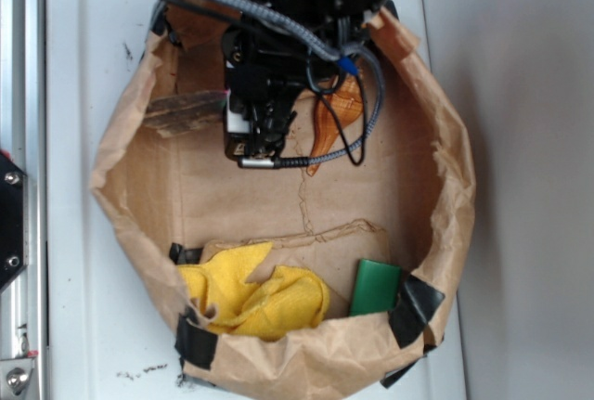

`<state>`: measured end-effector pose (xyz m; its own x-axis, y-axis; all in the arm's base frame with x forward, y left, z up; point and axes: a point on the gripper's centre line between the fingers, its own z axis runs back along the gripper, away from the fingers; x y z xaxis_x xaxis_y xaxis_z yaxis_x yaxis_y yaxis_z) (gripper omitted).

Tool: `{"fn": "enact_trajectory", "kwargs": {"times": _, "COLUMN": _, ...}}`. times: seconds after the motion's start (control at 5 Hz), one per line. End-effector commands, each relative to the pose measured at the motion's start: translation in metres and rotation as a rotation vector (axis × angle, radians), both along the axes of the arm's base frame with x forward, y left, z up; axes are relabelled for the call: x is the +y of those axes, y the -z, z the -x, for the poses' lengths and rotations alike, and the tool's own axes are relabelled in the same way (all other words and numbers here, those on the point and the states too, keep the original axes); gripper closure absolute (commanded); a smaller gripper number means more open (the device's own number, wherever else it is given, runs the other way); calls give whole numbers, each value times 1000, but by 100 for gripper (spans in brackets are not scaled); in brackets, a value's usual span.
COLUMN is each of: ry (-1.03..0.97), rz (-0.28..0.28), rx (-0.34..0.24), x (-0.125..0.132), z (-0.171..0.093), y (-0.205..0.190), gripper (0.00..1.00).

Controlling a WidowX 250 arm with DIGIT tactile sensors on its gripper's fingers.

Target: Grab the wood chip.

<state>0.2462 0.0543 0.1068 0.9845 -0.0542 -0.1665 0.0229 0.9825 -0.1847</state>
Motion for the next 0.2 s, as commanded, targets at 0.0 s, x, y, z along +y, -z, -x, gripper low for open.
{"fn": "enact_trajectory", "kwargs": {"times": 0.0, "ry": 10, "rz": -278, "rx": -72, "x": -10, "z": -5, "y": -3, "gripper": 0}}
